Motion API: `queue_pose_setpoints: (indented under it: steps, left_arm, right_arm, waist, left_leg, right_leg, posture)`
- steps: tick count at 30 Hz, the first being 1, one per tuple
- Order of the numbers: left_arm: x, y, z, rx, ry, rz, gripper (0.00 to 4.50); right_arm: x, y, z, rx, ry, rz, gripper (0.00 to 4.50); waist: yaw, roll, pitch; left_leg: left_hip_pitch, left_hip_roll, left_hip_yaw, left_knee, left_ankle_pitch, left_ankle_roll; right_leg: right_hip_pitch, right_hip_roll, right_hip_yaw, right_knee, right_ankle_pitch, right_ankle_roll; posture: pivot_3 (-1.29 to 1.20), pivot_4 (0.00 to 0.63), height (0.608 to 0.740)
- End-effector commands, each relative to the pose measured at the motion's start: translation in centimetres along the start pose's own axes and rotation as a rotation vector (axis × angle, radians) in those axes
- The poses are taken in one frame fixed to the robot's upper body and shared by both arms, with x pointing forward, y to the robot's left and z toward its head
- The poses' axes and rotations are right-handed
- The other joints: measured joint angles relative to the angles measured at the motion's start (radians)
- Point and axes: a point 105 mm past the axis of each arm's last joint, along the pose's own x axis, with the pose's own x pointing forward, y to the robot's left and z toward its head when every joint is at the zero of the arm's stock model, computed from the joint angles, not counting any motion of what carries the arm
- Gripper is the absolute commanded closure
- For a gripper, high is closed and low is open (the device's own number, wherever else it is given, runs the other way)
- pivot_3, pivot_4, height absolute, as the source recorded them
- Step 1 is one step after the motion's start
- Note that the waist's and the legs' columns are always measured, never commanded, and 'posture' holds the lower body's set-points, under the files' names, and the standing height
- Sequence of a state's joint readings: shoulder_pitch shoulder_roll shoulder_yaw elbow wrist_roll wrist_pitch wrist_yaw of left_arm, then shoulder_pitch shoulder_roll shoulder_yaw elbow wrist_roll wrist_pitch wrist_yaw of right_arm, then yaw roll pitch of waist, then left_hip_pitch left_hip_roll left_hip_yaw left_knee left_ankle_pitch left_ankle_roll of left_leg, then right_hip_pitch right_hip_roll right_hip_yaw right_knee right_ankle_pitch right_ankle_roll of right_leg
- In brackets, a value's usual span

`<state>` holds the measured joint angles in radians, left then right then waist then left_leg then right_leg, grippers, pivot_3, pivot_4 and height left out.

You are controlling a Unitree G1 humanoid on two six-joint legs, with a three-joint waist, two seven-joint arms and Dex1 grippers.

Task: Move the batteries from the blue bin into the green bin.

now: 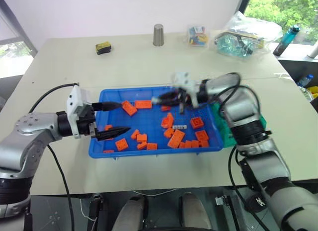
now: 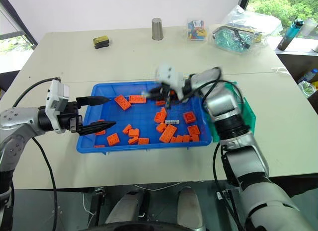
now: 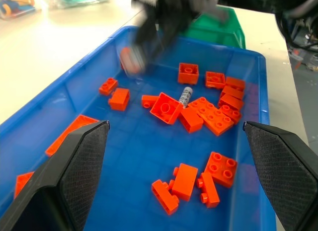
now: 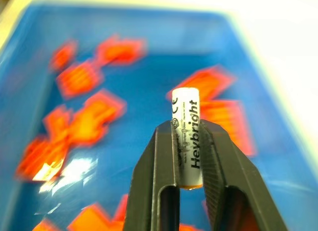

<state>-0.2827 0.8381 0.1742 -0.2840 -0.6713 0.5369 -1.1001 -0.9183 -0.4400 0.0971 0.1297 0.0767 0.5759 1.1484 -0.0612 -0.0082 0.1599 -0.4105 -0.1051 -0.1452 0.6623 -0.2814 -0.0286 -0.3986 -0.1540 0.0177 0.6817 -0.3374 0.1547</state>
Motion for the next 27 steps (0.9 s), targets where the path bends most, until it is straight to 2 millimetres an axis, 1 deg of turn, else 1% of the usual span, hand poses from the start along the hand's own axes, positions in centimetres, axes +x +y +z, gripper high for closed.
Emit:
queue_pose_setpoints:
  steps: [1,3,6,9,11,13,14,16,17,18,19,22,23,25,27]
  left_arm:
    - [-0.4,0.3,0.6,0.030,-0.016,0.005,0.00]
    - [-0.6,0.5,0.6,0.021,-0.027,0.008,0.00]
    - [-0.1,0.3,0.9,-0.001,-0.059,-0.015,0.00]
    - [0.7,-0.2,1.0,0.003,-0.071,-0.053,0.00]
    - [1.3,-0.6,1.0,0.004,-0.075,-0.084,0.00]
    - [2.0,-1.0,1.2,0.011,-0.075,-0.130,0.00]
    - [2.2,-1.0,1.3,0.019,-0.074,-0.143,0.00]
    - [2.4,-0.8,1.4,0.029,-0.074,-0.149,0.00]
    - [2.5,-0.7,1.4,0.034,-0.074,-0.149,0.00]
    - [2.5,-0.7,1.5,0.037,-0.074,-0.149,0.00]
    - [2.5,-0.6,1.5,0.038,-0.073,-0.149,0.00]
    - [2.2,-0.6,1.4,0.042,-0.063,-0.146,0.00]
    - [2.1,-0.6,1.3,0.042,-0.059,-0.145,0.00]
    - [1.9,-0.7,1.2,0.042,-0.051,-0.143,0.00]
    - [1.8,-0.7,1.0,0.046,-0.042,-0.140,0.00]
  right_arm:
    - [-6.2,-3.6,1.3,0.094,-0.038,-0.300,4.33]
    - [-9.6,-4.3,-0.1,0.150,0.008,-0.428,4.33]
    - [-13.8,-3.5,-2.8,0.198,0.094,-0.542,4.33]
    - [-15.8,-2.4,-4.6,0.243,0.150,-0.607,4.33]
    - [-16.5,-1.7,-5.5,0.266,0.179,-0.629,4.33]
    - [-16.6,-0.9,-6.5,0.313,0.201,-0.635,3.35]
    - [-16.6,-0.7,-7.0,0.324,0.216,-0.641,3.07]
    - [-16.6,-0.7,-7.7,0.299,0.260,-0.651,2.05]
    - [-16.7,-0.8,-7.9,0.288,0.276,-0.654,1.63]
    - [-16.7,-0.8,-8.0,0.281,0.283,-0.655,1.06]
    - [-16.5,-1.0,-7.6,0.263,0.276,-0.638,0.65]
    - [-14.9,-1.2,-4.9,0.159,0.207,-0.503,0.65]
    - [-14.0,-0.8,-4.0,0.128,0.183,-0.428,0.65]
    - [-12.1,0.2,-2.7,0.060,0.164,-0.271,0.65]
    - [-10.2,1.2,-2.2,0.000,0.166,-0.127,0.65]
  waist:
    - [0.011,0.000,0.000]
    - [0.022,0.000,0.000]
    - [0.030,0.000,0.000]
    - [0.024,0.000,0.000]
    - [0.017,0.000,0.000]
    - [0.016,0.001,0.000]
    - [0.016,0.000,0.000]
    - [0.018,0.000,0.000]
    - [0.019,0.000,0.000]
    - [0.019,0.000,0.000]
    - [0.019,0.000,0.000]
    - [0.017,0.001,0.000]
    - [0.015,0.001,0.000]
    - [0.015,0.001,0.000]
    - [0.016,0.000,0.000]
  left_leg:
    - [0.000,-0.001,0.000,0.000,0.000,0.000]
    - [0.000,-0.001,0.001,0.000,0.000,0.000]
    - [0.000,-0.001,0.001,0.000,0.000,0.001]
    - [0.000,-0.001,0.004,0.000,-0.001,0.001]
    - [0.000,0.000,0.005,0.000,0.000,0.001]
    - [0.000,0.001,0.006,0.000,0.000,0.001]
    - [0.000,0.001,0.006,0.000,0.000,0.001]
    - [0.000,0.001,0.006,0.000,0.000,0.001]
    - [0.000,0.001,0.006,0.000,0.000,0.001]
    - [0.000,0.000,0.006,0.000,0.000,0.001]
    - [0.000,0.000,0.006,0.000,0.000,0.001]
    - [0.000,0.000,0.006,0.000,0.000,0.001]
    - [0.000,0.001,0.006,0.000,0.000,0.001]
    - [0.000,0.002,0.006,0.000,0.000,0.001]
    - [0.000,0.002,0.006,0.000,0.000,0.001]
  right_leg:
    - [0.000,-0.001,0.000,0.000,0.000,0.000]
    - [0.000,-0.001,0.000,-0.001,0.000,0.000]
    - [0.001,-0.001,0.000,-0.001,0.000,0.000]
    - [0.000,-0.002,0.001,-0.001,0.000,0.000]
    - [-0.001,-0.001,0.002,-0.001,0.000,0.000]
    - [-0.001,-0.001,0.002,-0.001,0.000,0.000]
    - [-0.001,0.000,0.002,0.000,0.000,0.000]
    - [0.000,0.000,0.002,-0.001,0.000,0.000]
    - [0.000,-0.001,0.002,-0.001,0.000,0.000]
    - [0.000,-0.001,0.002,-0.001,0.000,0.000]
    - [0.000,-0.001,0.002,-0.001,0.000,0.000]
    - [0.000,-0.001,0.002,-0.001,0.000,0.000]
    - [0.000,-0.001,0.002,-0.001,0.000,0.000]
    - [0.000,0.000,0.002,-0.001,0.000,0.000]
    - [0.000,0.001,0.001,-0.002,0.000,0.000]
  posture:
    - [0.00,0.150,0.727]
    - [0.00,0.150,0.727]
    - [0.00,0.150,0.727]
    - [0.00,0.150,0.727]
    - [0.00,0.150,0.727]
    - [0.00,0.150,0.727]
    - [0.00,0.150,0.727]
    - [0.00,0.150,0.727]
    - [0.00,0.150,0.727]
    - [0.00,0.150,0.727]
    - [0.00,0.150,0.727]
    - [0.00,0.150,0.727]
    - [0.00,0.150,0.727]
    - [0.00,0.150,0.727]
    - [0.00,0.150,0.727]
